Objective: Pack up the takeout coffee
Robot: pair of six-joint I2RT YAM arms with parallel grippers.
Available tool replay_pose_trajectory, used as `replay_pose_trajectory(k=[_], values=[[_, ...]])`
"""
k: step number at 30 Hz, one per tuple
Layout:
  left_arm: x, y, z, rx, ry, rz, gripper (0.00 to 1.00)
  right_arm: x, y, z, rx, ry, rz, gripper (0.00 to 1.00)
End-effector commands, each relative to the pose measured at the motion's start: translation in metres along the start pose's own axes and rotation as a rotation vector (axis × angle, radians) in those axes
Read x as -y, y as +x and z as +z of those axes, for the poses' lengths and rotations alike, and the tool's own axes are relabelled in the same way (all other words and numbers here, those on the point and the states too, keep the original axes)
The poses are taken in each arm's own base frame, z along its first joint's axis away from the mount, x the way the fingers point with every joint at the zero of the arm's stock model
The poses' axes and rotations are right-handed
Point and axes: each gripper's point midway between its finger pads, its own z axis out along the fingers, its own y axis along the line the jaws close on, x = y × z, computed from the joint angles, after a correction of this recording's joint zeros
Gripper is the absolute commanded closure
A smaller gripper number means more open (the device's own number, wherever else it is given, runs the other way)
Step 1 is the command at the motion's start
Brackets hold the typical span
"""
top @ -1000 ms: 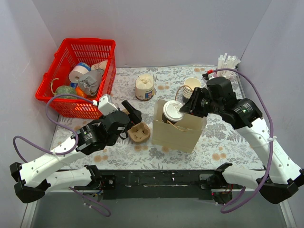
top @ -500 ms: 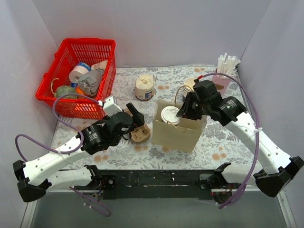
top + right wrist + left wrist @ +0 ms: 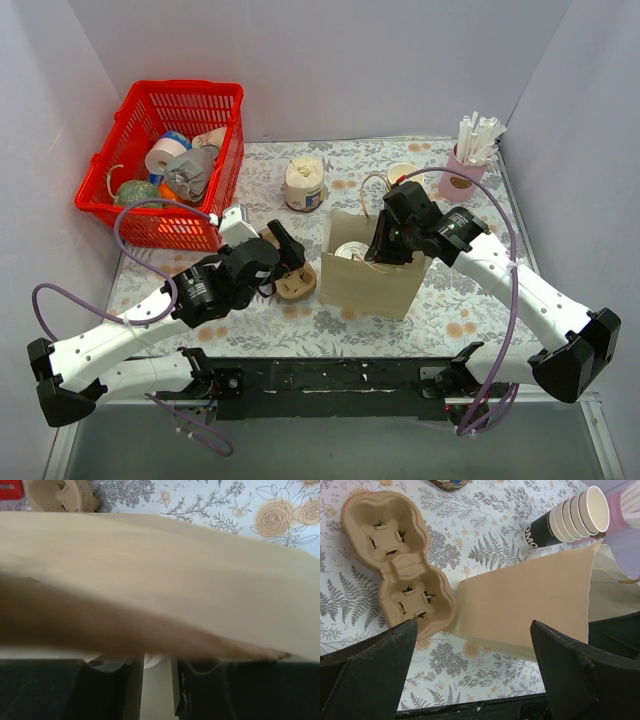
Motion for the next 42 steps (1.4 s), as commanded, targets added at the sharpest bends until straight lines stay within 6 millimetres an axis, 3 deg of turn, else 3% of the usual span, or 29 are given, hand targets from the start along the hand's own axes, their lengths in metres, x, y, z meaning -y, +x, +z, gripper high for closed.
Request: replay_pose_trajectory(k=[1,13,26,30,42], values=[[0.001,-0.001,-0.001,0.002,0.021,0.007,0.02,-0.004,0.003,0.009,-0.006,-0.008,0.004,0.98],[0.015,0.02,0.006,-0.069,0.095,0.061,0.02,0.008,0.014,0.028,-0.039,0.053,-0.005,0.98],[0.02,0.036,0.018,-0.111,0.089,0.079,0.02,-0.024,0.0,0.023,0.003,-0.077,-0.031,0.98],[0.019,0.036,0.018,-0.112,0.087,0.078,0.02,-0.03,0.006,0.028,-0.015,-0.092,-0.044,0.98],[0.017,0.038,0.019,-0.116,0.079,0.084,0.02,-0.015,0.029,0.05,-0.09,-0.015,-0.064,0.99]])
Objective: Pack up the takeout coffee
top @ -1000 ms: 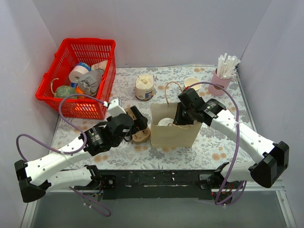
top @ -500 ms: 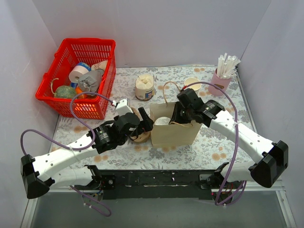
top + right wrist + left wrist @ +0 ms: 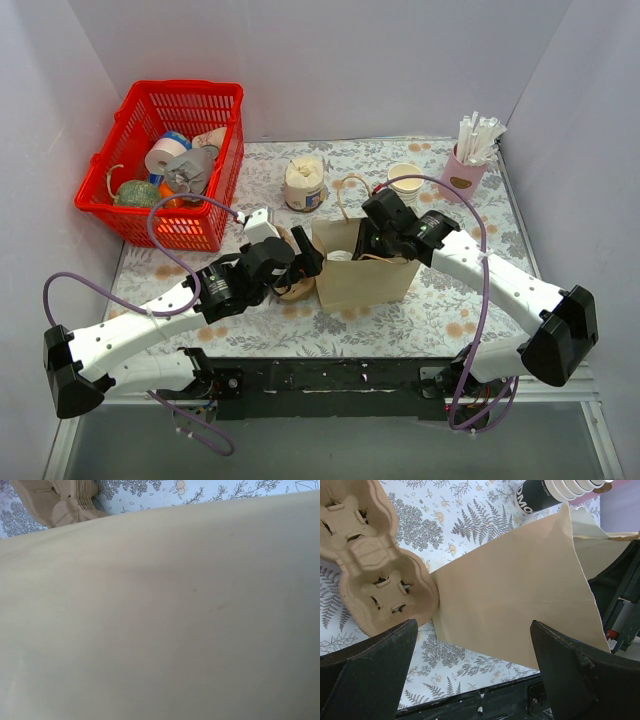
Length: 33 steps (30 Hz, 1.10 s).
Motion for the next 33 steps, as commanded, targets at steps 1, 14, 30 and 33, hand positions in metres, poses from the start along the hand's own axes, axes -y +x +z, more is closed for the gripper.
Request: replay_pose_trajectory(k=[1,14,30,33], values=[[-0.001,-0.002,-0.001,0.007,0.003,0.002,0.02,-0.001,0.007,0.007,-0.019,0.0,-0.007,0.98],[-0.001,0.0,0.0,-0.001,0.0,-0.002,0.02,0.025,0.02,0.013,-0.015,0.097,-0.011,0.99],[0.003,0.004,0.0,-0.022,0.022,0.007,0.02,0.034,0.028,0.03,-0.019,0.126,-0.007,0.97],[0.003,0.004,-0.001,-0.023,0.024,0.008,0.02,0.037,0.029,0.032,-0.019,0.136,-0.003,0.97]])
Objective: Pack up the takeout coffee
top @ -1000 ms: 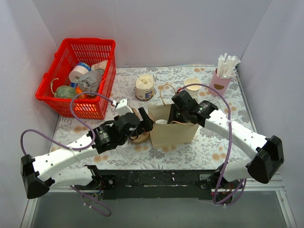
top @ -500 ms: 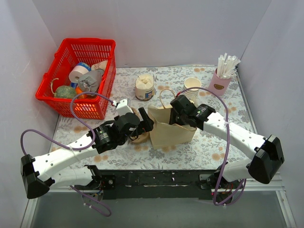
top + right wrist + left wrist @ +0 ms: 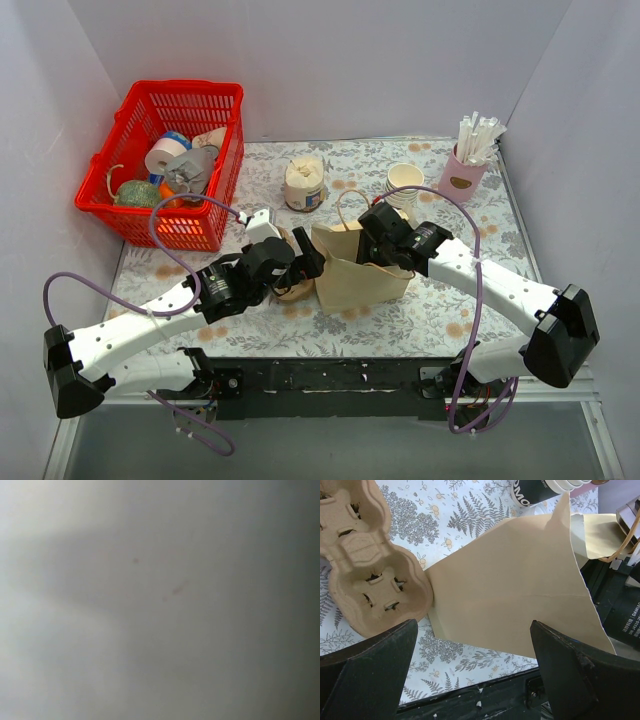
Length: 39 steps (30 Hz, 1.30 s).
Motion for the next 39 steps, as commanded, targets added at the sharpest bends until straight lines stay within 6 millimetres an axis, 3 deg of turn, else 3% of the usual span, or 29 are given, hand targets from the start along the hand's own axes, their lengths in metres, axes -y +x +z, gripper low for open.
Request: replay_pose_trajectory(k=[1,4,10,15,24,31,39], values=[[0.001,-0.001,-0.001,0.001,0.013,0.008,0.02,0.018,0.011,0.014,-0.021,0.08,0.006,0.96],[0.001,-0.001,-0.002,0.0,0.017,0.006,0.02,0.018,0.013,0.015,-0.024,0.076,0.004,0.91],[0.002,-0.001,-0.003,-0.003,0.022,0.006,0.02,0.005,-0.004,0.004,0.034,0.035,0.009,0.86],[0.002,-0.002,-0.004,-0.001,0.022,0.006,0.02,-0.002,-0.015,-0.008,0.08,0.007,0.011,0.75],[0.002,-0.002,-0.004,-0.004,0.013,0.009,0.02,-0.013,-0.026,-0.025,0.119,-0.036,0.008,0.71],[0.004,-0.004,-0.005,-0.002,0.018,-0.002,0.02,-0.019,-0.042,-0.042,0.181,-0.047,0.012,0.59],[0.004,-0.005,-0.005,-0.001,0.014,-0.001,0.02,-0.024,-0.057,-0.064,0.249,-0.066,0.008,0.55]])
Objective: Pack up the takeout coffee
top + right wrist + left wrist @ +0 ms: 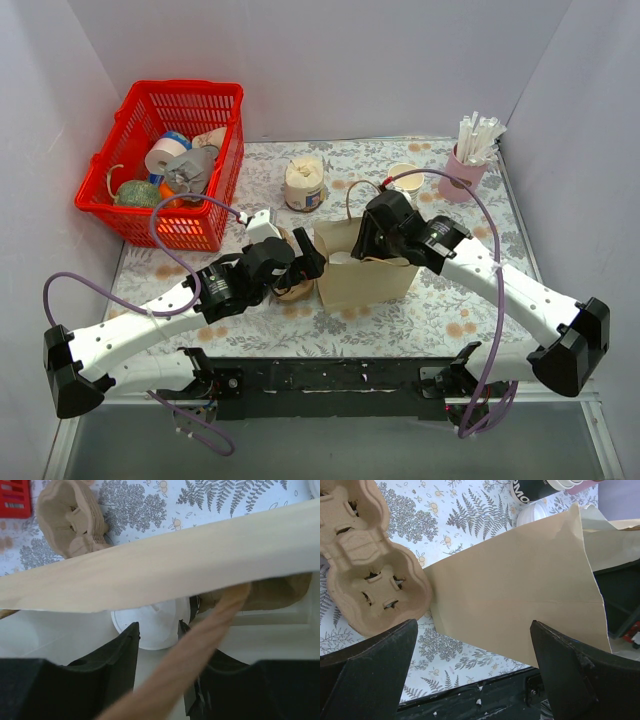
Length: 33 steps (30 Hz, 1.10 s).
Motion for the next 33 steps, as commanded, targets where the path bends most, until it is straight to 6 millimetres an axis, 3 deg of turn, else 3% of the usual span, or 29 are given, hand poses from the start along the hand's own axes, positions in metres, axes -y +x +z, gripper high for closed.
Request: replay_pose_trajectory(k=[1,10,17,21,24,28,31,33], values=[[0.003,-0.007,-0.005,0.013,0.008,-0.003,0.02,-0.01,-0.025,-0.027,0.095,-0.034,-0.001,0.53],[0.003,-0.008,-0.005,0.013,0.0,-0.004,0.02,-0.02,-0.05,-0.059,0.197,-0.088,0.001,0.49],[0.001,-0.019,-0.011,0.048,-0.016,-0.009,0.02,-0.038,-0.081,-0.101,0.339,-0.205,-0.032,0.46],[-0.003,-0.027,-0.017,0.074,-0.034,-0.02,0.02,-0.041,-0.106,-0.138,0.492,-0.264,-0.018,0.41],[-0.006,-0.035,-0.025,0.1,-0.039,-0.039,0.02,-0.038,-0.119,-0.165,0.588,-0.289,-0.021,0.31],[-0.009,-0.043,-0.035,0.122,-0.038,-0.052,0.02,-0.051,-0.137,-0.206,0.705,-0.388,-0.081,0.21],[-0.013,-0.045,-0.04,0.124,-0.05,-0.054,0.02,-0.057,-0.146,-0.223,0.745,-0.395,-0.148,0.16],[-0.014,-0.047,-0.042,0.124,-0.057,-0.053,0.02,-0.052,-0.166,-0.237,0.82,-0.334,-0.156,0.13]])
